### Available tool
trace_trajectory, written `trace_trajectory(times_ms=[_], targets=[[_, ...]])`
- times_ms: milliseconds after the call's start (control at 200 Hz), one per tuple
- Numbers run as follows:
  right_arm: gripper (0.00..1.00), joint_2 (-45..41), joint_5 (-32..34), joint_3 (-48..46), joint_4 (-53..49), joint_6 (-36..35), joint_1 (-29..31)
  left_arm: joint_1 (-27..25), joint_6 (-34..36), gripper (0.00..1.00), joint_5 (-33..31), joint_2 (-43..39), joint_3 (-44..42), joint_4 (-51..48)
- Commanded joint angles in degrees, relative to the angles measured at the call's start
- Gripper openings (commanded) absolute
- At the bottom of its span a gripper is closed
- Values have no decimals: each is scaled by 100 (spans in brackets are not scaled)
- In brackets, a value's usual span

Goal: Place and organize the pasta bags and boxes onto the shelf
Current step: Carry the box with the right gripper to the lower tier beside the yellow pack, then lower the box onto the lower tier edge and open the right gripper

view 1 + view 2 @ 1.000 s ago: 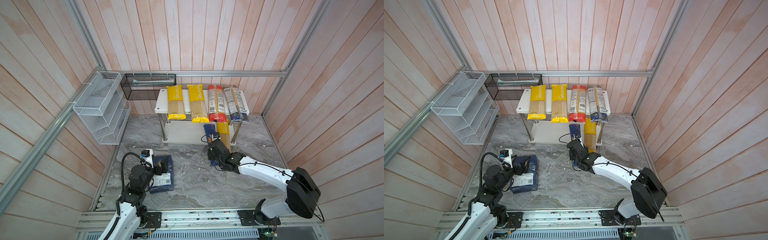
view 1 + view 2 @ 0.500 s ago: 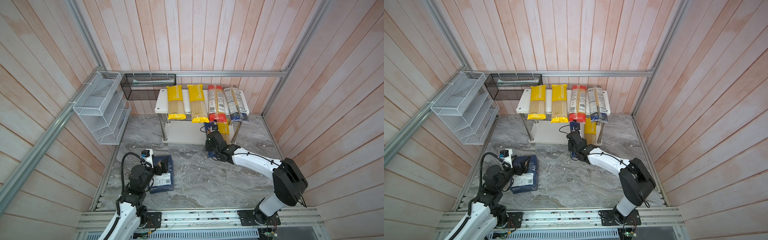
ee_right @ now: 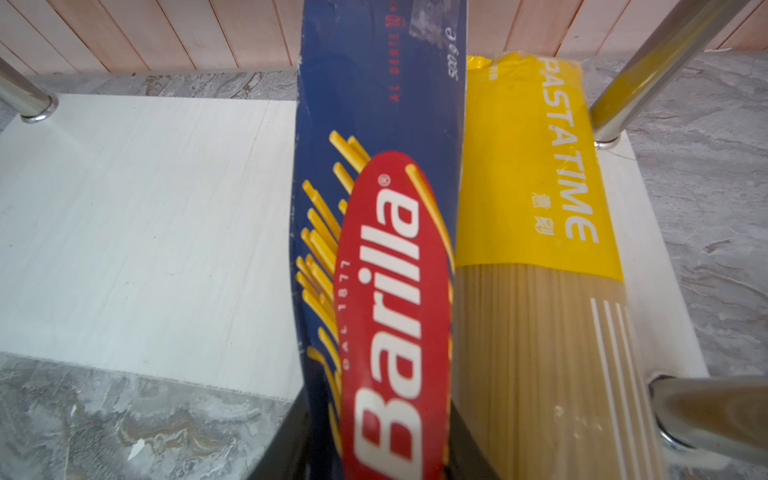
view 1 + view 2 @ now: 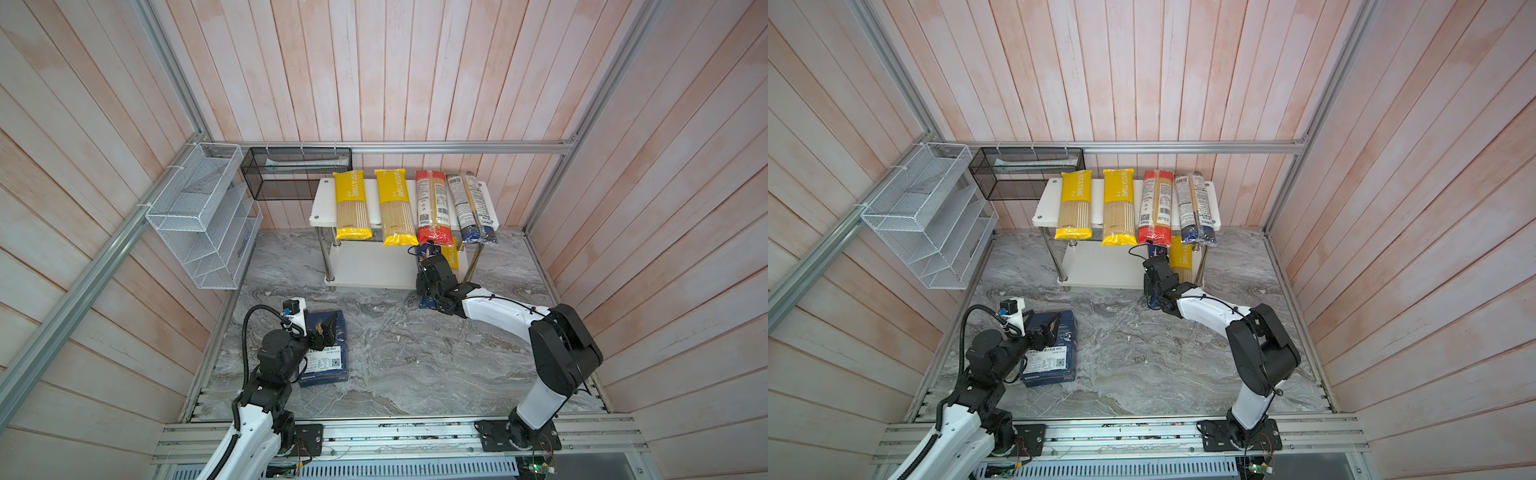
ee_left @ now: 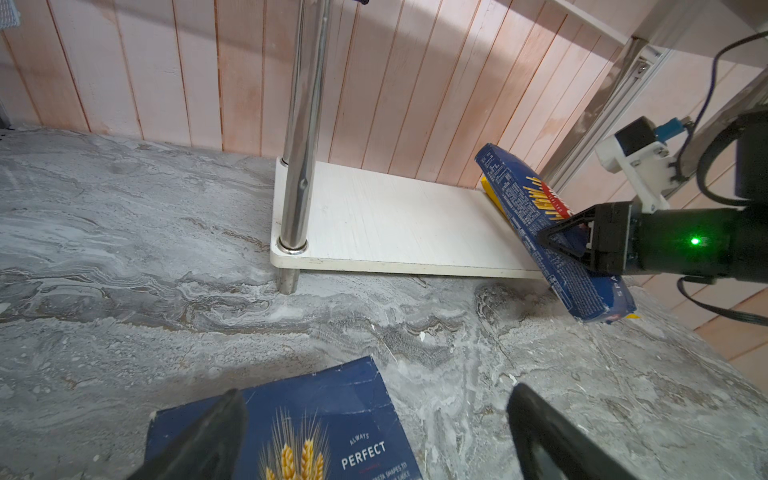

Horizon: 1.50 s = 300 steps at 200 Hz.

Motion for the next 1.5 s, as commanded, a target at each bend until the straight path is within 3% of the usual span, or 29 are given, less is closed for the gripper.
trace_trajectory(times_ms=[0,820,1010,1275,1495], targets=[[34,4,0,455,921,-48,-46,23,65,100,-18,2,48,53],[35,623,-127,770,1207,412,-147,28,64,100,-27,-41,30,29],[39,654,-113,742,1175,503,-148,28,64,100,-27,-40,30,31],[52,533,-77,617,1113,598,-155,28,61,100,-27,-52,32,32],[54,445,-81,514,1139,646,-153,27,68,100,-27,-61,28,35]])
